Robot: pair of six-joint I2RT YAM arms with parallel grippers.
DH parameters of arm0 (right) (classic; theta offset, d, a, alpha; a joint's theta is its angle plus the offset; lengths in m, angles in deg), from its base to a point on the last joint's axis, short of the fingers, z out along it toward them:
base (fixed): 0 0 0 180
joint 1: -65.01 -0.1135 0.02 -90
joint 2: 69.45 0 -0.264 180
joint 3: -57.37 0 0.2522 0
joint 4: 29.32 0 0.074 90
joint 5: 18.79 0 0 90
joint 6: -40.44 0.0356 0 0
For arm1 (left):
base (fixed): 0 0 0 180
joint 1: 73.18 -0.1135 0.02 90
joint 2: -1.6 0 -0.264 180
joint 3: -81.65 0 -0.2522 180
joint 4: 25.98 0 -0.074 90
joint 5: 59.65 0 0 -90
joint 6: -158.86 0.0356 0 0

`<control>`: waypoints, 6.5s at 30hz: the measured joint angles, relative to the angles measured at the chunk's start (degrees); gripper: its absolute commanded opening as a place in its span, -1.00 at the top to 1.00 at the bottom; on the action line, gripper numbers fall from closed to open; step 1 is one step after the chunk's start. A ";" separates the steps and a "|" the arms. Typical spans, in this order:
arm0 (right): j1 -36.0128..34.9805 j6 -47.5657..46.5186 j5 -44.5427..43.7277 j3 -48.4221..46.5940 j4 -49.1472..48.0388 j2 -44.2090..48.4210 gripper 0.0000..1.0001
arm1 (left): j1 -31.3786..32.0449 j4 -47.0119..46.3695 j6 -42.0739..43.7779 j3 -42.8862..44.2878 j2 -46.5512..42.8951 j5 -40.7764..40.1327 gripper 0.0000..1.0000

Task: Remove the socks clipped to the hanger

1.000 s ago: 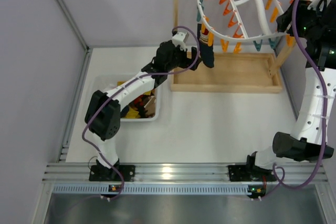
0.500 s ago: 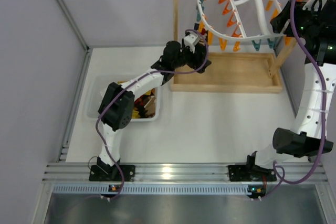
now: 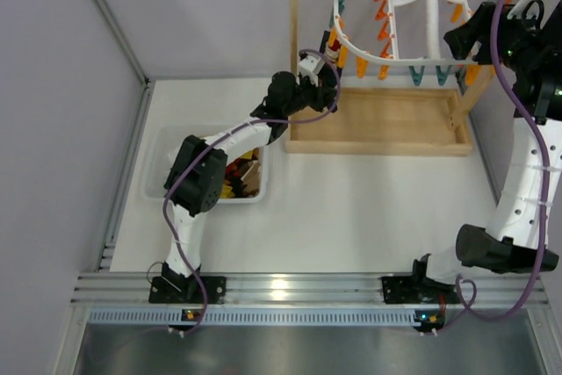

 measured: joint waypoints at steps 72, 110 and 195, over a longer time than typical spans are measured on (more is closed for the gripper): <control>-22.21 27.43 -3.32 58.47 -43.78 32.24 -0.46 | 27.41 -2.36 -2.86 -33.18 -34.99 -11.02 1.00; -19.87 52.57 -2.12 80.15 -94.05 29.31 -0.41 | 27.30 11.15 -16.20 -29.55 -41.83 -7.50 1.00; -23.06 78.55 -2.69 74.79 -122.60 10.97 0.70 | 25.90 13.68 -21.05 -30.47 -40.68 -6.38 1.00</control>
